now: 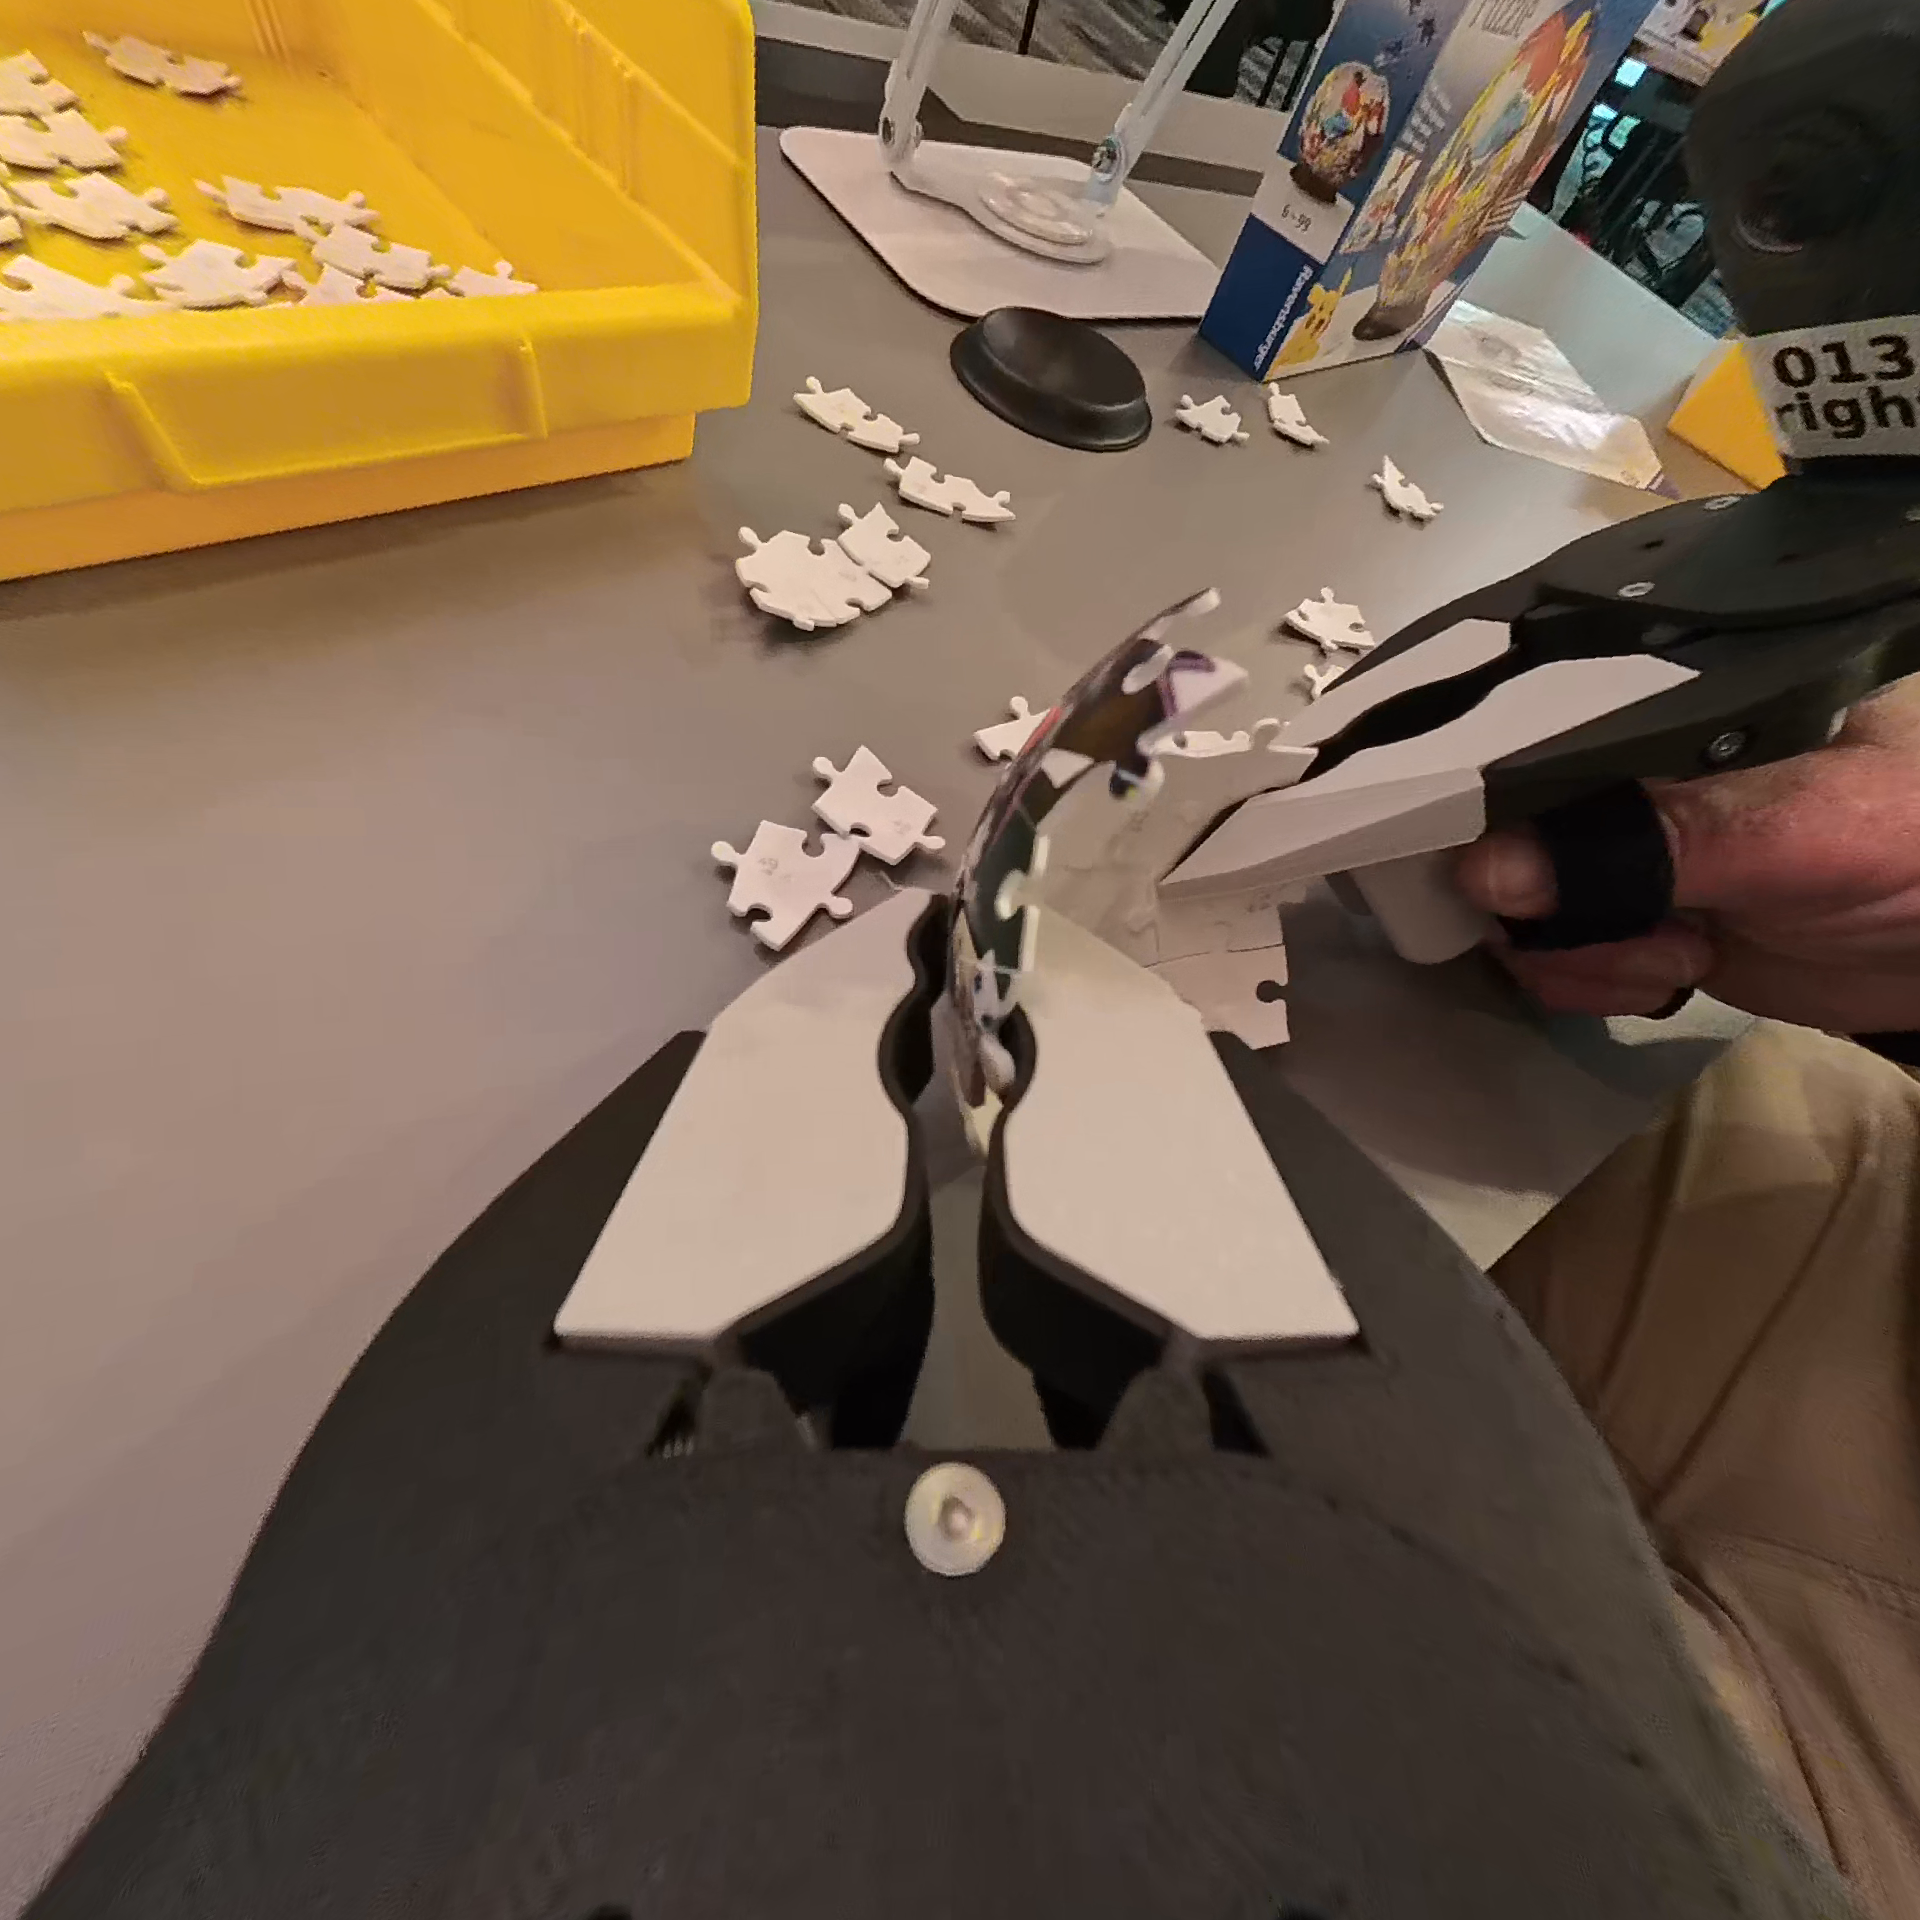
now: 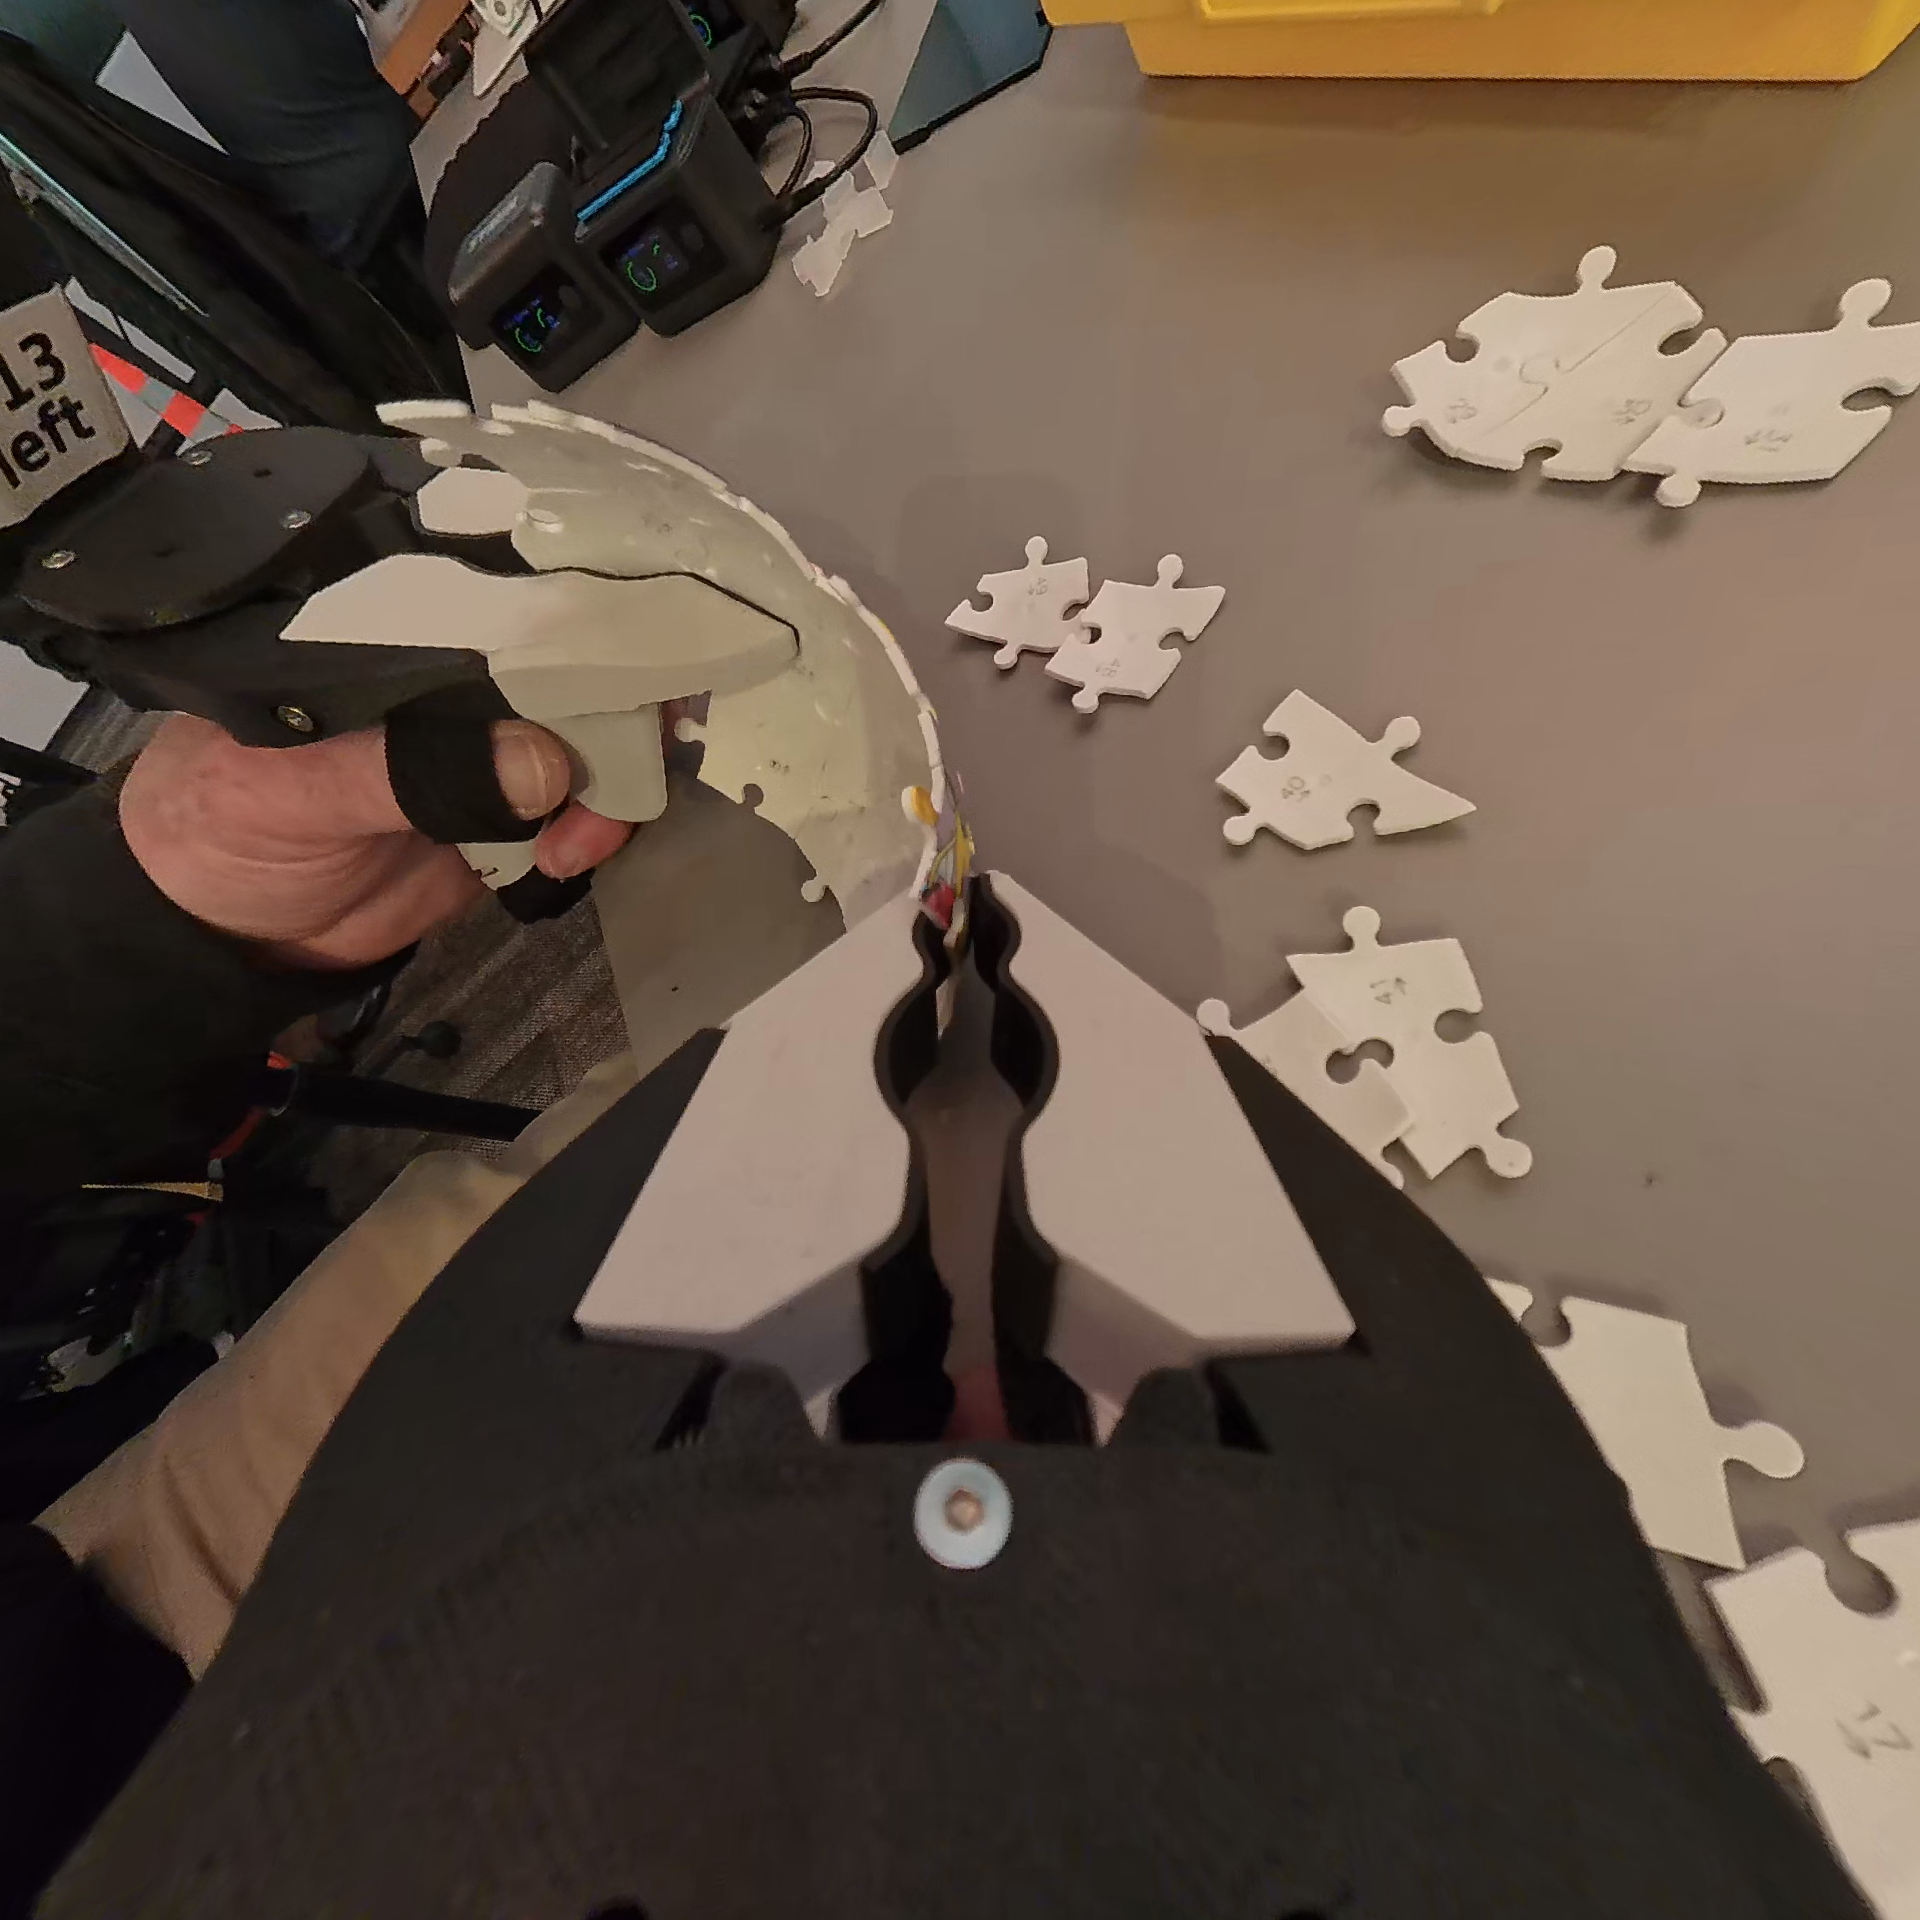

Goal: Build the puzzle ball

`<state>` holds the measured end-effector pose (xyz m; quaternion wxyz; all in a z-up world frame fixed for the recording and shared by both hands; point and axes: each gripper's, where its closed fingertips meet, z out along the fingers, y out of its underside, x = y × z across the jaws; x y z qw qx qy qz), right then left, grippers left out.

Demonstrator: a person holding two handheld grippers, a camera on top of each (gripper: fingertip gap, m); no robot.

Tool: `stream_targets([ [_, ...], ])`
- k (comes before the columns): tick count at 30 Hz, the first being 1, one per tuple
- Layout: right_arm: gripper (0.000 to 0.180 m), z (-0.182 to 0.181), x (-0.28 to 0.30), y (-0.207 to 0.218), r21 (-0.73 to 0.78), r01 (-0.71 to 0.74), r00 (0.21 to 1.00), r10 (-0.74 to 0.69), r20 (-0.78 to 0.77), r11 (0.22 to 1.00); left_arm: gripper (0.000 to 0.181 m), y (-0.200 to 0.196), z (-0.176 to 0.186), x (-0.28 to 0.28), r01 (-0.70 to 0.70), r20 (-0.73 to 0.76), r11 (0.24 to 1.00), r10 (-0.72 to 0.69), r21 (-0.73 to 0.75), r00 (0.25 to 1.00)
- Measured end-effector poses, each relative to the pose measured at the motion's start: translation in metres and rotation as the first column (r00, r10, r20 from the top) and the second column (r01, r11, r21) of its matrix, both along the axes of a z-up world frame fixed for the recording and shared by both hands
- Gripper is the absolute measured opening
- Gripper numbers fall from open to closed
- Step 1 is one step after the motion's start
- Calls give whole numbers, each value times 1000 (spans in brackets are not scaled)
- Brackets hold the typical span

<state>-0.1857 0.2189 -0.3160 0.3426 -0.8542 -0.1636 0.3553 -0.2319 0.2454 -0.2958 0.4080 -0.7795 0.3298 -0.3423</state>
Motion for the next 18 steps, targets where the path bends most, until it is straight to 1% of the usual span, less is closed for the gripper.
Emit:
stream_targets([
  [1, 1, 0, 0, 0, 2, 0, 1000, 0, -1, 1000, 4, 0, 0, 0, 2, 2, 1000, -2, -3, 1000],
  [8, 1, 1, 1, 1, 7, 13, 1000, -13, -2, 1000, 4, 1, 0, 1, 0, 22, 1000, 1, -30, 1000],
  [10, 0, 1, 1, 2, 8, 19, 1000, -19, -7, 1000, 5, 1, 2, 1, 4, 20, 1000, -4, -16, 1000],
  [14, 0, 1, 2, 2, 7, 24, 1000, -24, -7, 1000, 25, -8, 8, 0, 66, -21, 997, -65, 34, 998],
  [16, 1, 1, 2, 2, 7, 23, 1000, -23, -7, 1000, 26, -7, 14, -4, 65, -50, 994, -61, 86, 997],
  [18, 1, 1, 2, 2, 9, 21, 1000, -21, -5, 1000, 24, -6, 18, -7, 61, -56, 993, -56, 100, 997],
])
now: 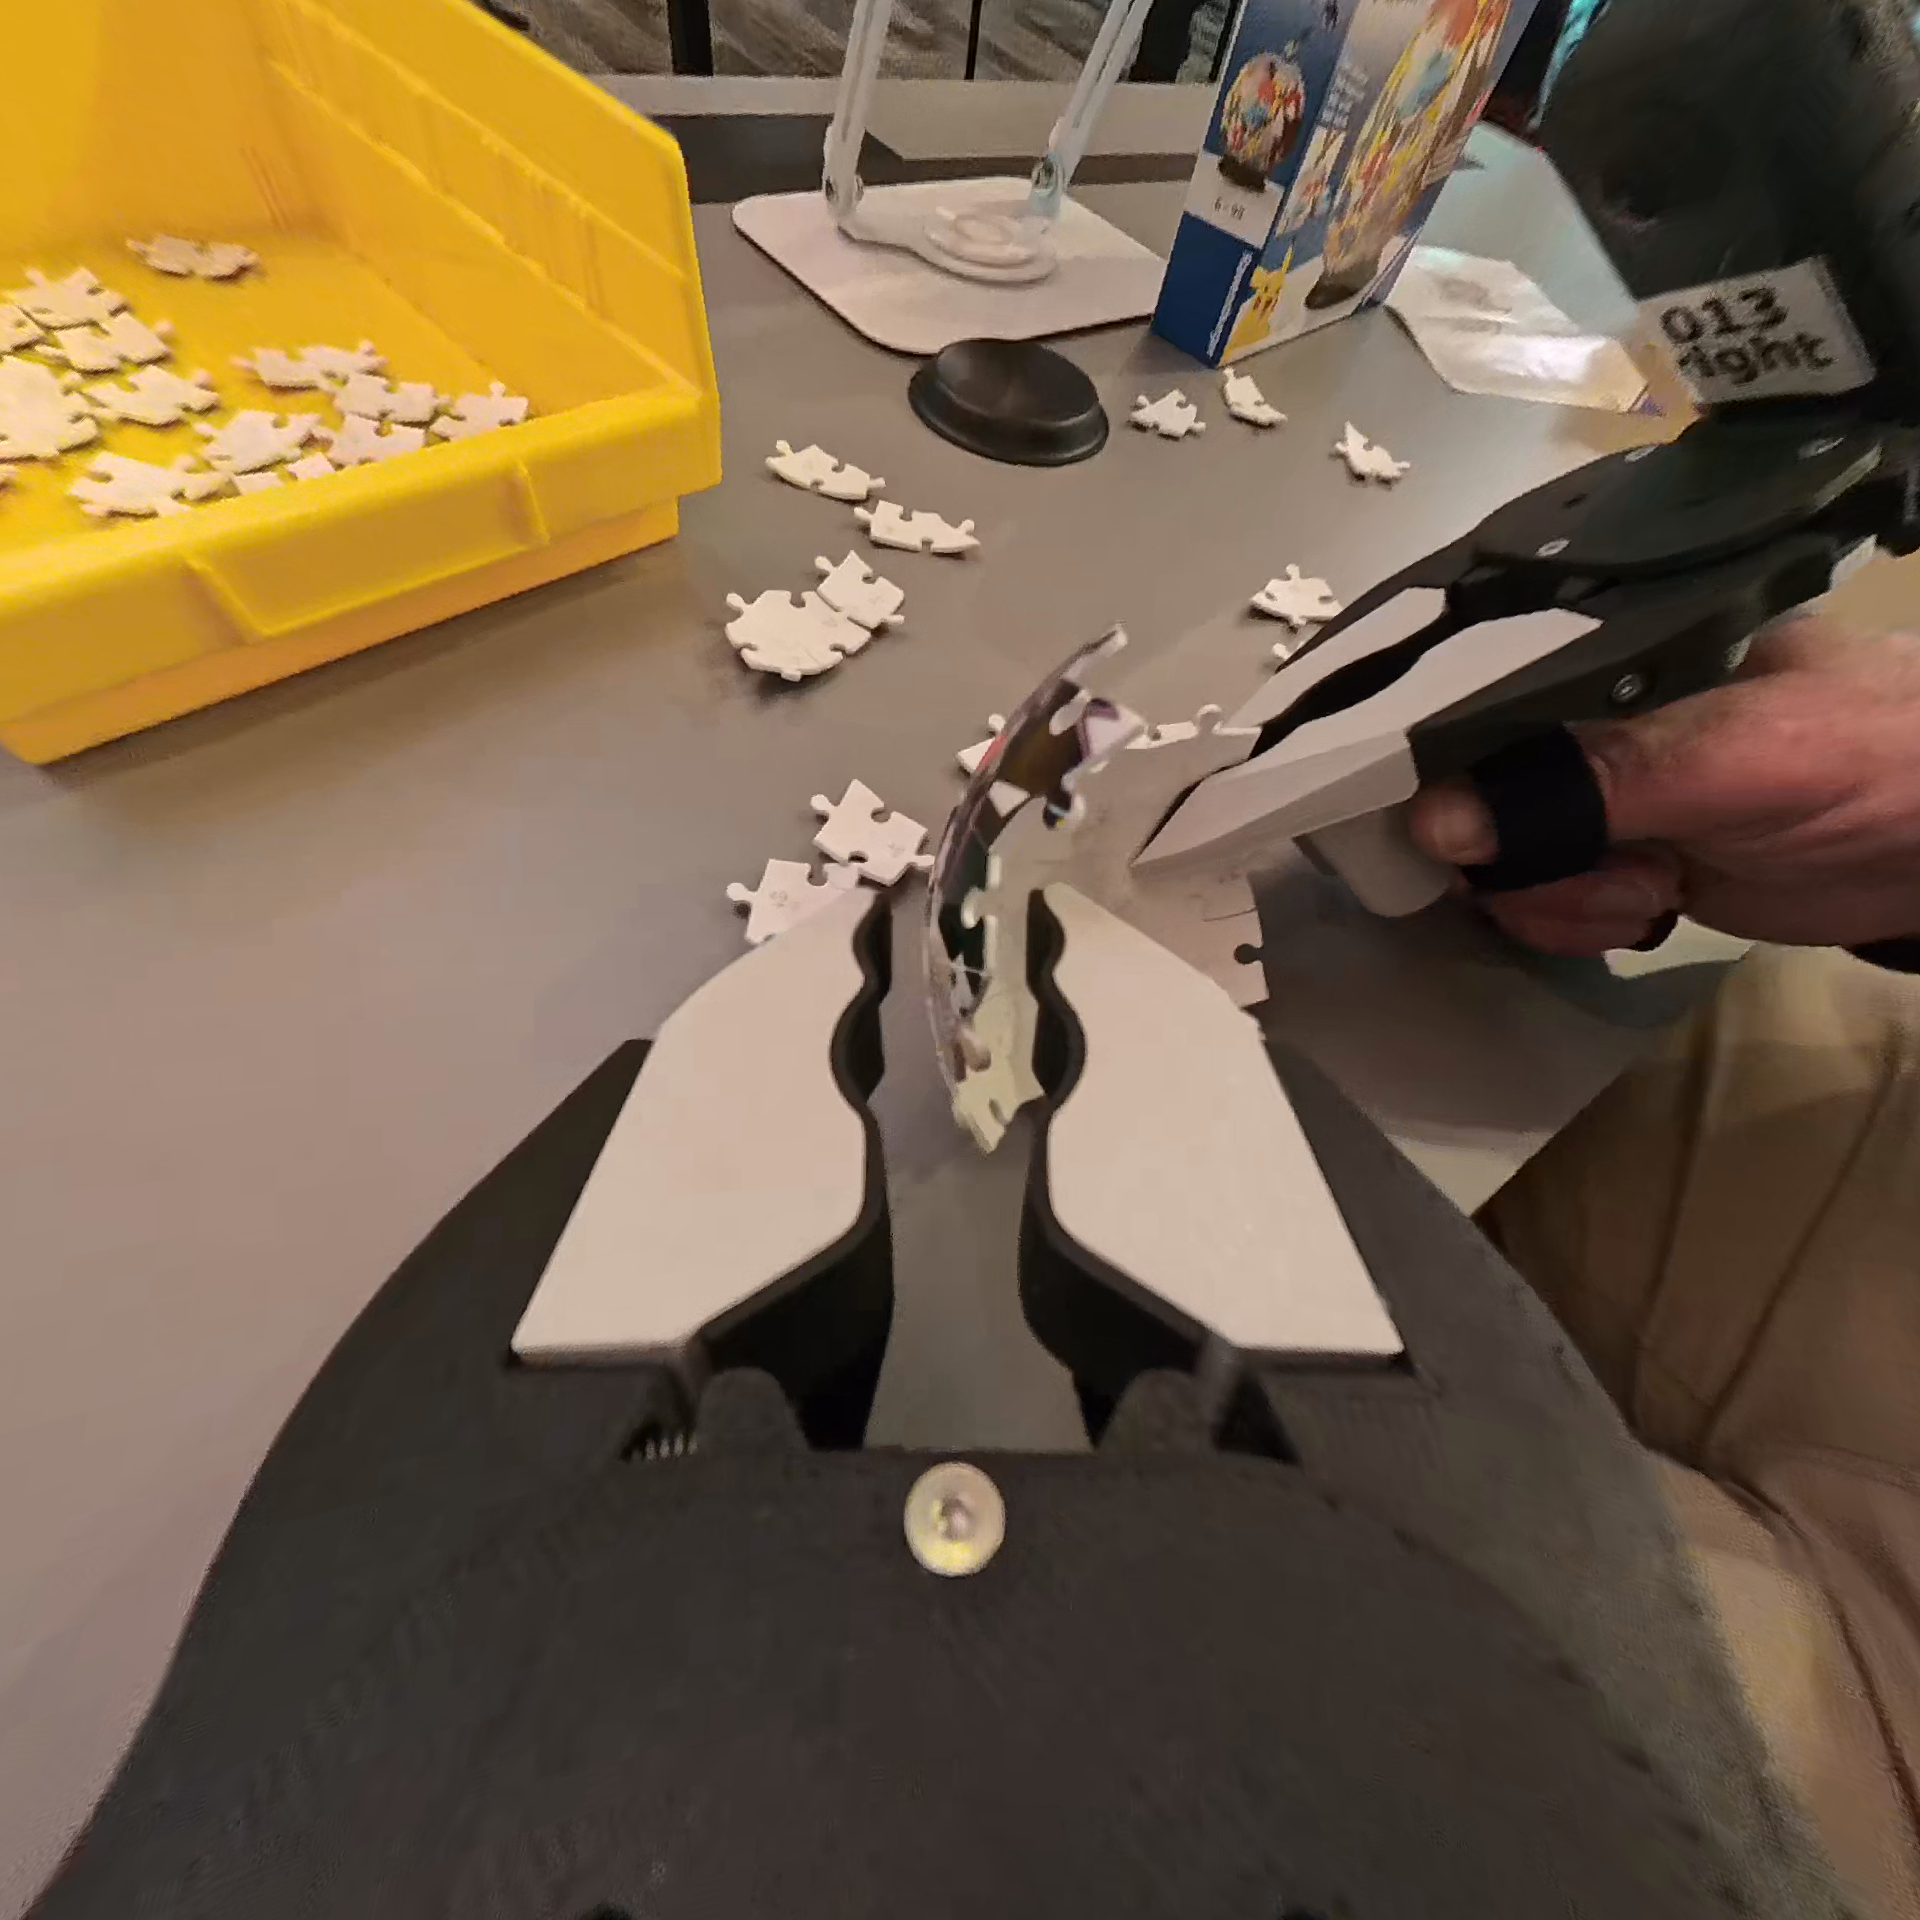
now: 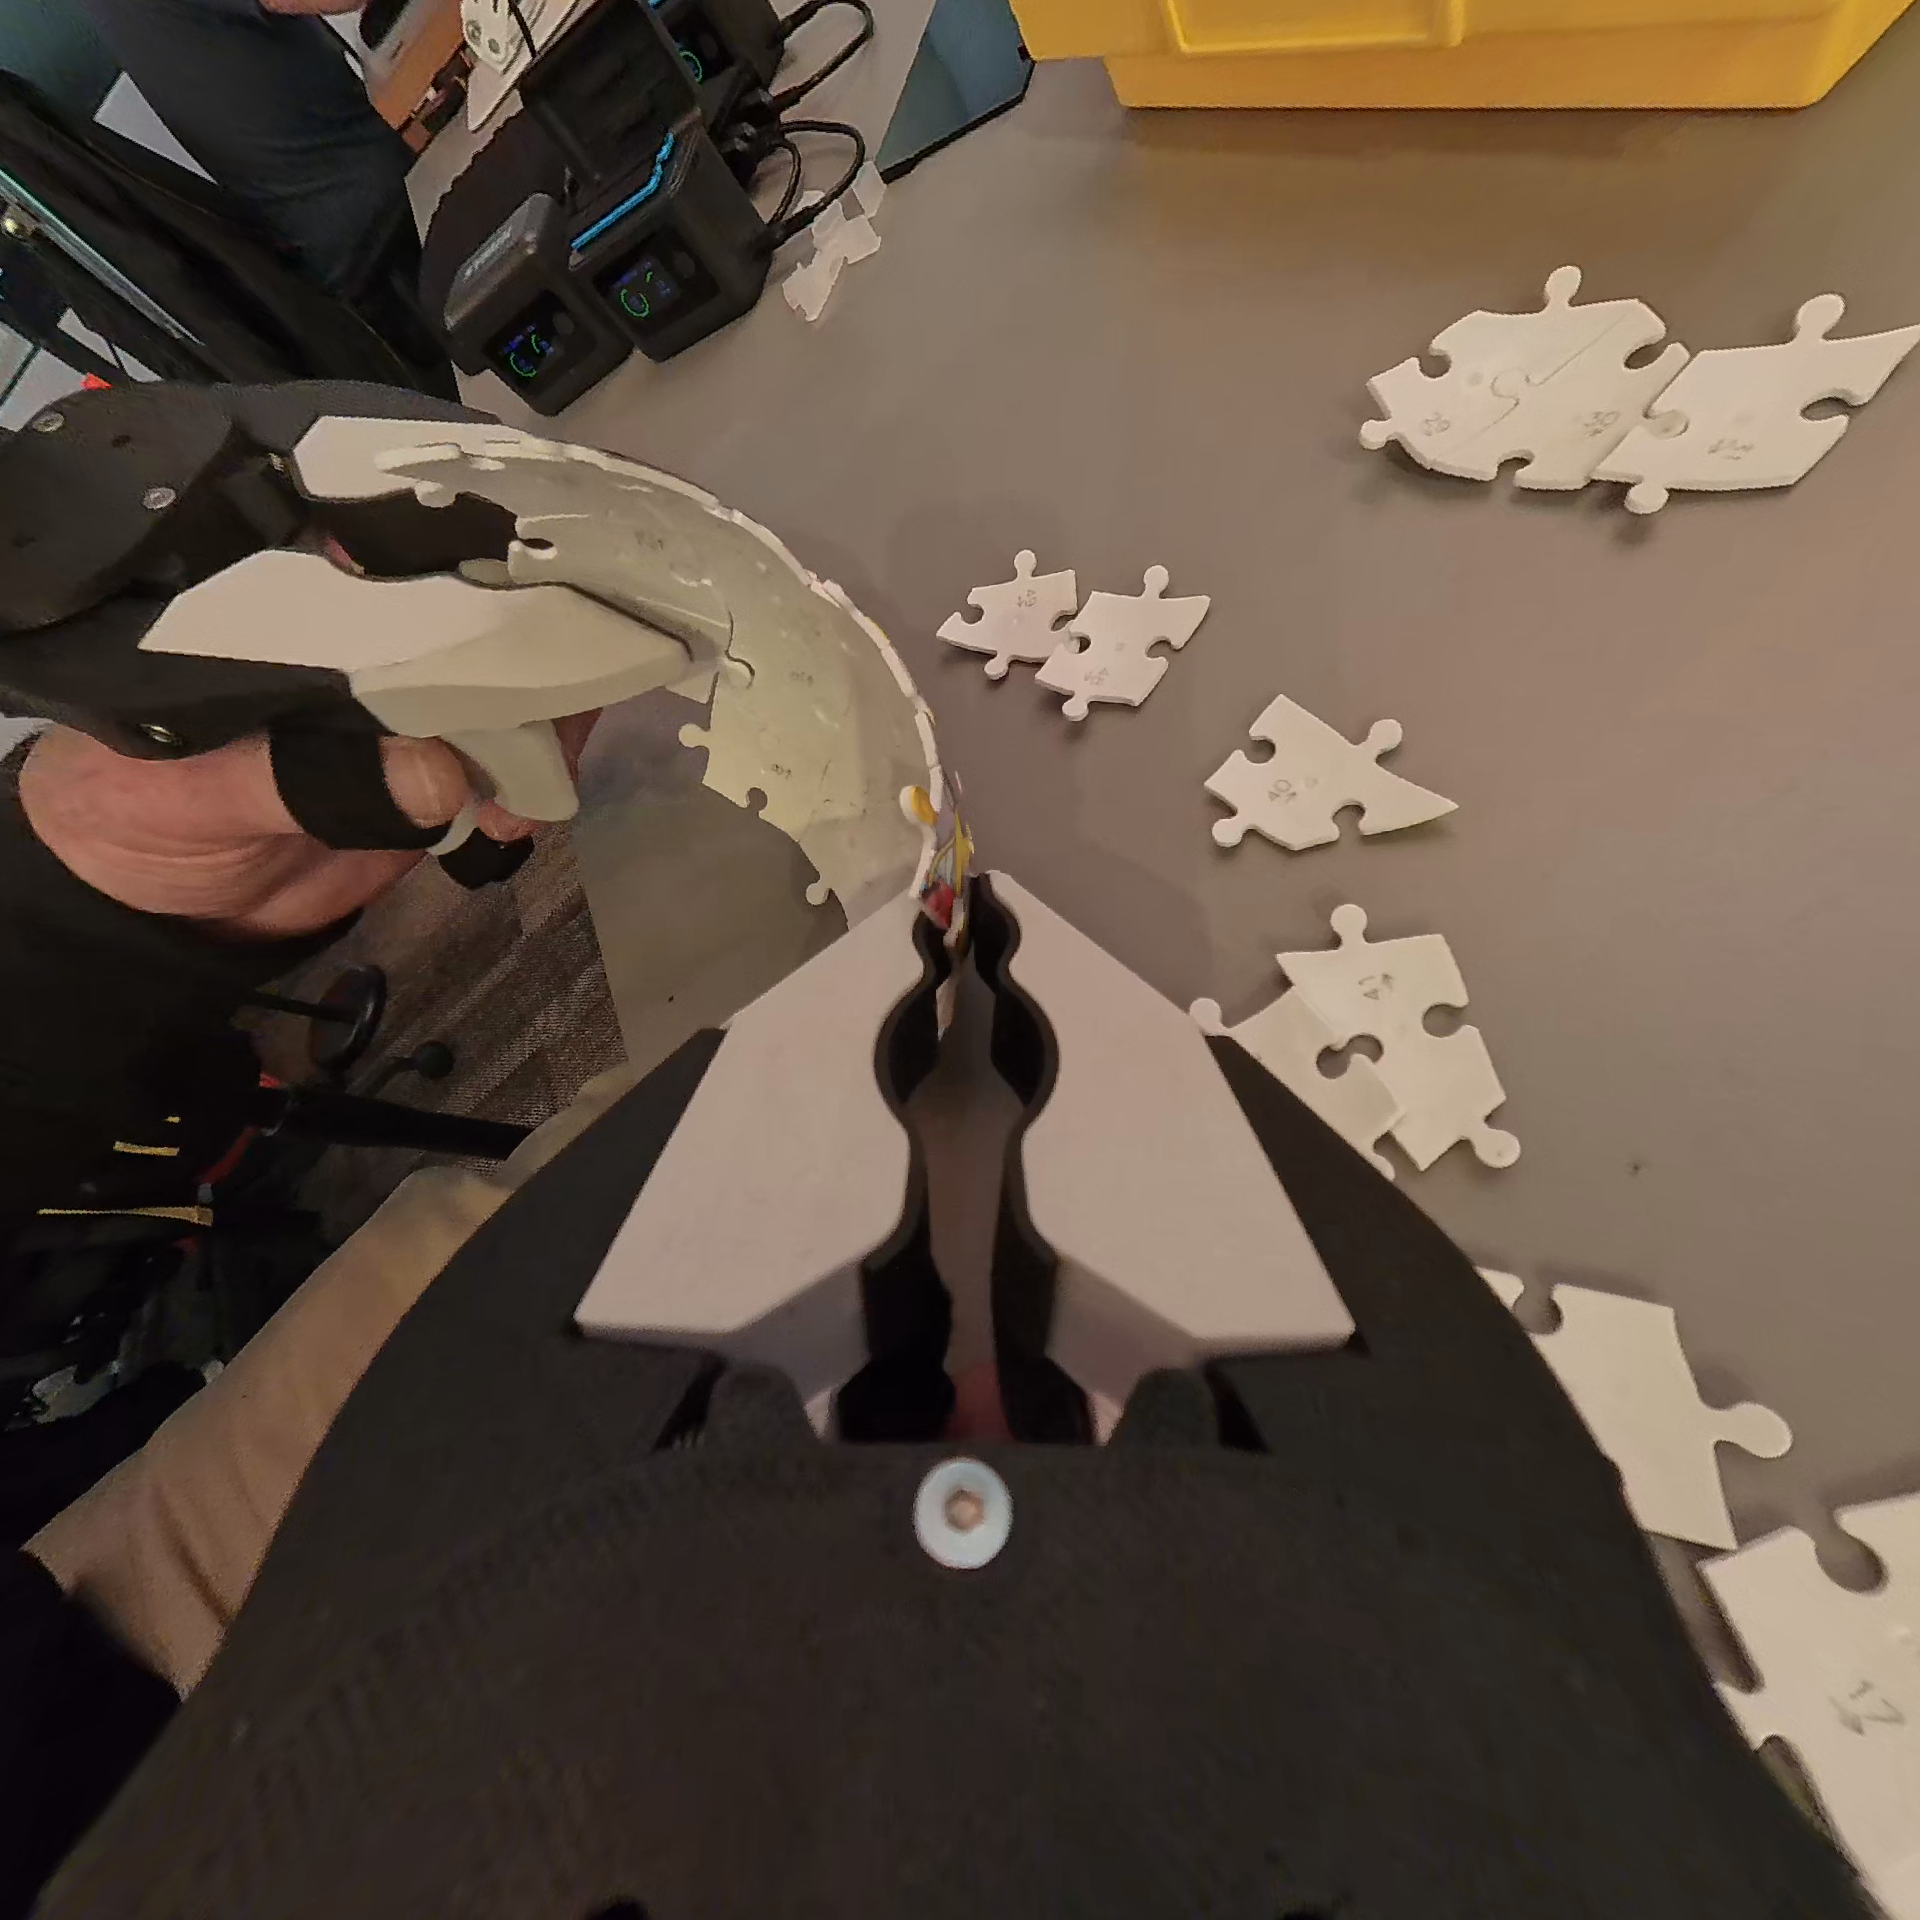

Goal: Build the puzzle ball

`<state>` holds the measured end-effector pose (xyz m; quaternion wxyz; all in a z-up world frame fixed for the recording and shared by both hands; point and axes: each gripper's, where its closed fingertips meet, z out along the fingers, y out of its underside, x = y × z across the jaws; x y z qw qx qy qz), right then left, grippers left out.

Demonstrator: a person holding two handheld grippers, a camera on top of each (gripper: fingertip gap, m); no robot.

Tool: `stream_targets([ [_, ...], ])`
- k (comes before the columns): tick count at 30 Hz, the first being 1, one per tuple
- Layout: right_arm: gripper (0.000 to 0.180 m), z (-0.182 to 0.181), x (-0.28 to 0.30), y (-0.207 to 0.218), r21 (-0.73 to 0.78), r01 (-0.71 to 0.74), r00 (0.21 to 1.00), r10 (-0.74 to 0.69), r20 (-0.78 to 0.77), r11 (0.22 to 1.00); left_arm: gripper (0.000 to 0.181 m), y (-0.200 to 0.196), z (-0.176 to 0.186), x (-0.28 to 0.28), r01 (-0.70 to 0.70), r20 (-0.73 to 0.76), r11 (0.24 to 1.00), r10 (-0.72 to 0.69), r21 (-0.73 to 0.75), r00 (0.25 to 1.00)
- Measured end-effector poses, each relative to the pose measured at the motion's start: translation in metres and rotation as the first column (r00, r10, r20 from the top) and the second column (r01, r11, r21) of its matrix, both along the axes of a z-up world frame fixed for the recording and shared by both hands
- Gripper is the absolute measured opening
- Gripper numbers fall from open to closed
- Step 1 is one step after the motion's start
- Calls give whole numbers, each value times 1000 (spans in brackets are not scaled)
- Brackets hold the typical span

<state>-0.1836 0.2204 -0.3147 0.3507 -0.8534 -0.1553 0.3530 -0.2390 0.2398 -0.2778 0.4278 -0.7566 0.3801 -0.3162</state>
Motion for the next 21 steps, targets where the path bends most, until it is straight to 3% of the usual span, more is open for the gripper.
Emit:
stream_targets([
  [8, 1, -1, -1, -1, 5, -6, 1000, 6, 11, 1000, 4, 7, -11, 2, -34, -66, 999, 35, 20, 997],
  [21, 1, -1, -3, -2, 13, -15, 1000, 15, 20, 1000, 4, 12, -15, 1, -59, -48, 998, 59, 13, 997],
])
